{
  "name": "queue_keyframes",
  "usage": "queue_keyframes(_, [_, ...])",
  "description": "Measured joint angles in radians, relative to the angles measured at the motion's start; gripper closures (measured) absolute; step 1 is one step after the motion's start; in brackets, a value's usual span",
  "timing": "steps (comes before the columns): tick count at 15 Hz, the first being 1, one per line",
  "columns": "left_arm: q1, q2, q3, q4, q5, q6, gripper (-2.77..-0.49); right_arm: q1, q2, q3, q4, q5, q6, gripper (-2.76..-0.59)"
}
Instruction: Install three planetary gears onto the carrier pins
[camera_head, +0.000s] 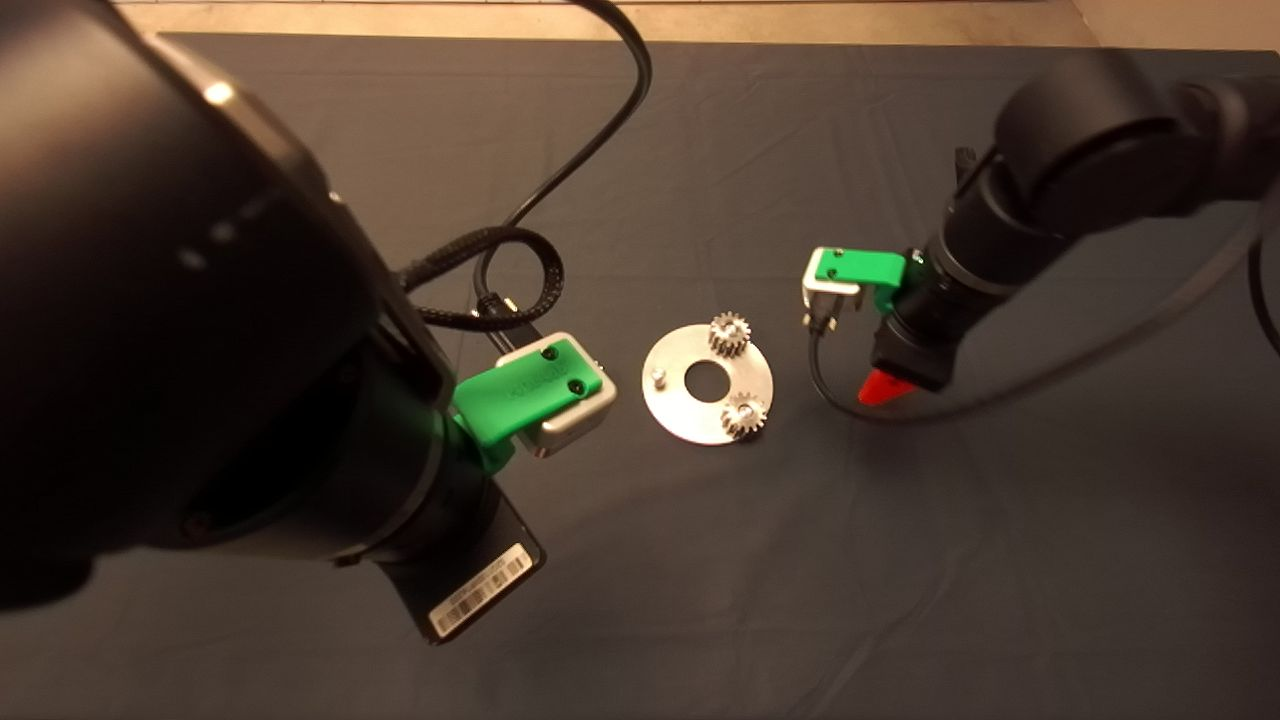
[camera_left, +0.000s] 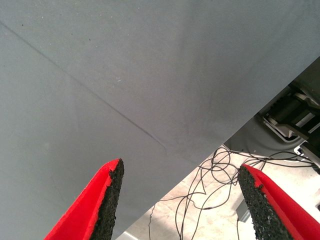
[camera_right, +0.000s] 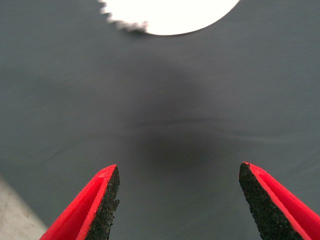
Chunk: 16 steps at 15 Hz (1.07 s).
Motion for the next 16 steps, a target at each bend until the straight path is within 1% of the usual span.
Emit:
queue_keyframes(1, [0.000,0.002,0.000,0.000,0.001,0.002,-1.62,0.023,-0.015,0.066,0.014,0.000,0.034,-1.76])
queue_keyframes(2, [0.000,0.005,0.000,0.000,0.001,0.003,-1.62,0.042,-0.029,0.115,0.032,0.000,0.071,-1.76])
queue_keyframes(3, [0.000,0.014,0.000,0.000,0.001,0.012,-1.62,0.061,-0.038,0.144,0.047,-0.001,0.098,-1.76])
queue_keyframes(5, [0.000,0.033,-0.002,0.000,0.000,0.039,-1.62,0.098,-0.050,0.180,0.084,-0.001,0.137,-1.76])
queue_keyframes(6, [0.000,0.038,-0.008,0.000,0.000,0.054,-1.62,0.106,-0.058,0.197,0.098,-0.001,0.150,-1.76])
queue_keyframes(8, [0.000,0.040,-0.031,0.001,0.000,0.085,-1.62,0.111,-0.064,0.227,0.118,-0.003,0.177,-1.76])
queue_keyframes(9, [0.000,0.043,-0.041,0.003,0.001,0.096,-1.62,0.117,-0.066,0.241,0.128,-0.004,0.194,-1.76])
queue_keyframes(10, [0.001,0.045,-0.051,0.006,0.000,0.104,-1.62,0.131,-0.066,0.256,0.135,-0.003,0.212,-1.76])
queue_keyframes(12, [0.014,0.049,-0.076,0.027,0.000,0.137,-1.62,0.146,-0.066,0.276,0.141,-0.004,0.256,-1.76])
queue_keyframes(13, [0.025,0.050,-0.103,0.038,0.000,0.180,-1.62,0.147,-0.063,0.282,0.154,-0.004,0.277,-1.76])
queue_keyframes(14, [0.037,0.050,-0.137,0.051,0.000,0.235,-1.62,0.153,-0.058,0.289,0.169,-0.004,0.300,-1.76])
queue_keyframes(15, [0.051,0.052,-0.174,0.065,0.000,0.290,-1.62,0.170,-0.050,0.293,0.188,-0.004,0.322,-1.76])
queue_keyframes(16, [0.068,0.053,-0.204,0.078,0.001,0.332,-1.62,0.192,-0.040,0.297,0.202,-0.004,0.339,-1.76])
